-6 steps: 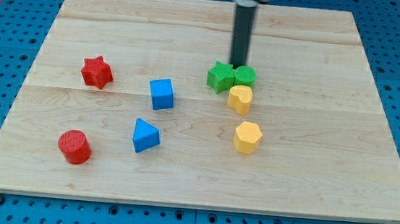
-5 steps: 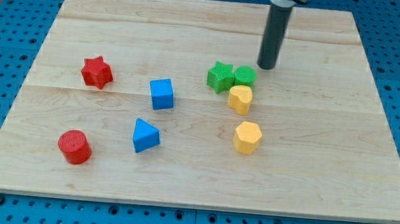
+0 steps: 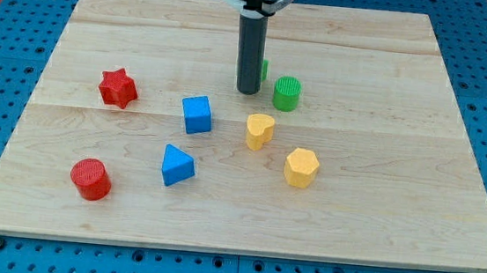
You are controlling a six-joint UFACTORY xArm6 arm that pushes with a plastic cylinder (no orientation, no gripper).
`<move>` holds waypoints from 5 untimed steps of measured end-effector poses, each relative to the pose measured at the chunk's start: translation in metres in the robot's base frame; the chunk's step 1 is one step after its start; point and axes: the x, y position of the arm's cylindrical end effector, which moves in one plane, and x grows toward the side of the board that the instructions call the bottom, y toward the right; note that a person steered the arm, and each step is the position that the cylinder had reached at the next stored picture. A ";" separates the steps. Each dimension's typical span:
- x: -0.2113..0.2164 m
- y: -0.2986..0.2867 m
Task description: Slide the green star vertically top of the blue cube
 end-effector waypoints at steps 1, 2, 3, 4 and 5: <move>-0.026 0.028; -0.030 0.026; -0.064 0.035; -0.064 -0.014; -0.080 0.024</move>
